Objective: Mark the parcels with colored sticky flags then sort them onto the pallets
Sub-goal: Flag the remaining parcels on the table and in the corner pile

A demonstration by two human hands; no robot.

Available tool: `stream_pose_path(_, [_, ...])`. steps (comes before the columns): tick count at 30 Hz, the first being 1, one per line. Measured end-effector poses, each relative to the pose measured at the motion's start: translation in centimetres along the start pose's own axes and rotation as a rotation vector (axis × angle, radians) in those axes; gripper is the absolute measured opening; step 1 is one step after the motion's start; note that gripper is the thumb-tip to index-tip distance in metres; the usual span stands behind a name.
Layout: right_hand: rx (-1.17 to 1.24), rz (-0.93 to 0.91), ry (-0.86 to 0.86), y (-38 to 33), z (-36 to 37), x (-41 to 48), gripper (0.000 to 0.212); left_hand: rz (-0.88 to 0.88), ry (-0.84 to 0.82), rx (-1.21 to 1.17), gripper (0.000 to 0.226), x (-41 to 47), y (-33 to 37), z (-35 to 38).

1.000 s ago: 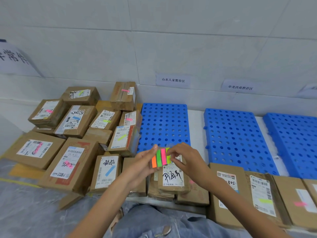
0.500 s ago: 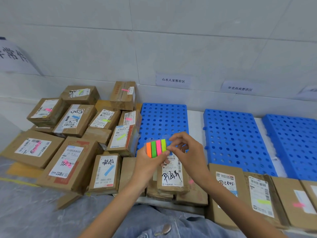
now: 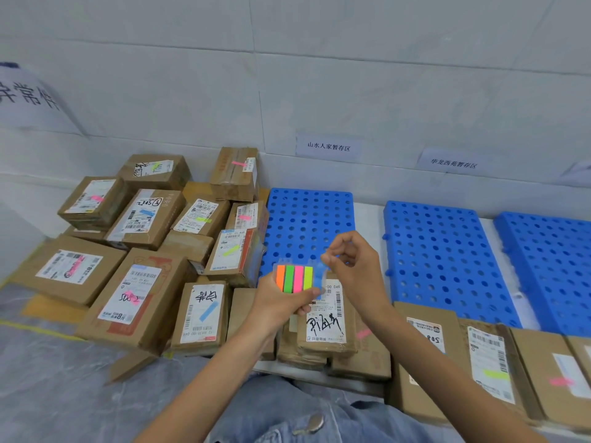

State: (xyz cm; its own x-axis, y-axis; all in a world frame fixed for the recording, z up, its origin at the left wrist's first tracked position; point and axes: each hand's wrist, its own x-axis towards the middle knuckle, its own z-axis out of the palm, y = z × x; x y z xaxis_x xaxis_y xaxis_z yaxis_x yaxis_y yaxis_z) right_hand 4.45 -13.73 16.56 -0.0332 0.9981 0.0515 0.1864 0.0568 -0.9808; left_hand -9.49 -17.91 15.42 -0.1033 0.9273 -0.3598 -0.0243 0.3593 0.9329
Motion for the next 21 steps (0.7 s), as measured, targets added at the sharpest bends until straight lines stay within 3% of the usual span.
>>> stream_pose_path(6, [0.269, 0.144, 0.033, 0.4, -0.7, 1.0, 0.013, -0.184, 0.062, 0.056, 0.024, 1.8, -2.3, -3.1])
stream_pose_path(9, [0.305, 0.198, -0.06, 1.9, -1.4, 0.8, 0.014, -0.301, 0.114, 0.104, 0.023, 3.3, -5.0, -5.7])
stream_pose_path(13, [0.431, 0.415, -0.197, 4.1, -1.8, 0.3, 0.013, -0.477, 0.113, 0.244, 0.016, 4.7, -9.2, -7.8])
stream_pose_path(17, [0.32, 0.441, -0.24, 6.1, -1.9, -0.2, 0.008, -0.502, 0.127, 0.361, 0.017, 5.1, -11.5, -7.8])
stream_pose_path(21, [0.002, 0.252, -0.293, 6.9, -2.1, -0.7, 0.027, -0.314, 0.1, 0.818, 0.029, 5.4, -12.0, -8.2])
